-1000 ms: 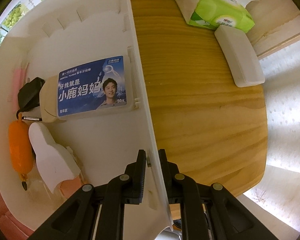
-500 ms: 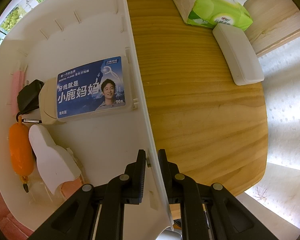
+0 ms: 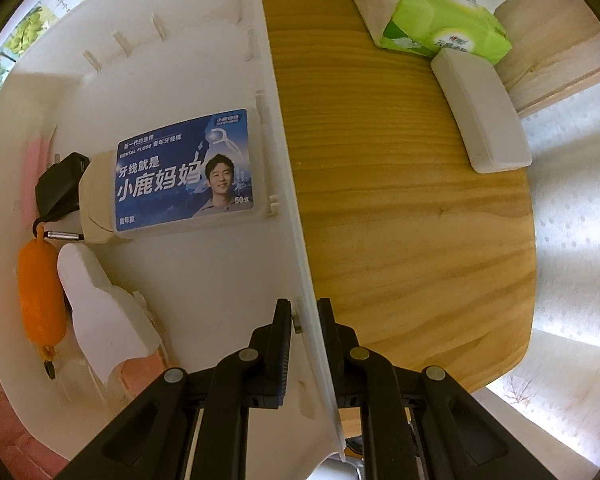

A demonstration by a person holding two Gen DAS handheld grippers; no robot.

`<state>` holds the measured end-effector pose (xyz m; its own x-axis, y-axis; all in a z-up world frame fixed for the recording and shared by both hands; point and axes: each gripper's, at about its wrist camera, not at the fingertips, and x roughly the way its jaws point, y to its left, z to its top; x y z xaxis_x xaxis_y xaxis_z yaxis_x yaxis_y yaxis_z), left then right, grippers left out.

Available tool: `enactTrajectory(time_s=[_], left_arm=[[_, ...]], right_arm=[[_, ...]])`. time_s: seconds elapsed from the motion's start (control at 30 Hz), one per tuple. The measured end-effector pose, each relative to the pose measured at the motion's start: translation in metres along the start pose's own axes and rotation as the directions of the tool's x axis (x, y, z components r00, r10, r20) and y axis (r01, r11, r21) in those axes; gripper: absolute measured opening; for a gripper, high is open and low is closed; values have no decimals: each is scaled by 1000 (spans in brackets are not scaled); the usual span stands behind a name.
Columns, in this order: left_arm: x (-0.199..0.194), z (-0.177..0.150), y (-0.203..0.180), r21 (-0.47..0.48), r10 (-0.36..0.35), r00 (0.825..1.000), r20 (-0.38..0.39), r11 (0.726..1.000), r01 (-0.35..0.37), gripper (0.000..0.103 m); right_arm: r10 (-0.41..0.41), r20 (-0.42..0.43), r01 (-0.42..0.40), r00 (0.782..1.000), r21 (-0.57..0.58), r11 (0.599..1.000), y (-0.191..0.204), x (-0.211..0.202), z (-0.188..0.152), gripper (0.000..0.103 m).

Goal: Organize rigid objects
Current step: 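Close the left tool on the Rubik's cube, then lift the Rubik's cube with the left tool and carry it over the tray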

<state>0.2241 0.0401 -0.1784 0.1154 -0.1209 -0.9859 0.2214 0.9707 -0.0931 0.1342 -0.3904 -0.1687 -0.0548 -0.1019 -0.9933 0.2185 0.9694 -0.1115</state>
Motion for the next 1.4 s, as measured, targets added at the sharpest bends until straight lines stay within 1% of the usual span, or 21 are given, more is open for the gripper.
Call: enactTrajectory(time_s=[0.1, 0.2, 0.37, 0.7, 0.9, 1.17, 1.4], left_arm=[[-5, -11, -11, 2, -4, 1000, 5, 1000, 4, 61], [-10, -22, -20, -15, -27, 1000, 10, 1000, 27, 61], [-23, -37, -38, -21, -33, 999, 23, 999, 33, 61], [-63, -67, -67, -44, -34, 996, 87, 998, 38, 61], [-87, -83, -88, -54, -50, 990, 132, 997, 57, 61], [-108, -97, -121, -36, -69, 981, 179, 996, 77, 61], [-116, -107, -159, 3, -109, 974, 201, 994, 111, 61]], right_arm=[[-2, 2, 2, 1000, -13, 1000, 1, 1, 0, 13], [6, 6, -5, 1000, -25, 1000, 1, 0, 0, 13], [16, 8, -16, 1000, -63, 998, 4, 0, -4, 13], [39, 12, -37, 999, -151, 988, 15, 1, -11, 12], [56, 14, -52, 998, -200, 978, 18, 1, -14, 12], [77, 25, -68, 997, -254, 965, 27, -1, -21, 12], [92, 36, -77, 995, -286, 955, 34, -1, -31, 10]])
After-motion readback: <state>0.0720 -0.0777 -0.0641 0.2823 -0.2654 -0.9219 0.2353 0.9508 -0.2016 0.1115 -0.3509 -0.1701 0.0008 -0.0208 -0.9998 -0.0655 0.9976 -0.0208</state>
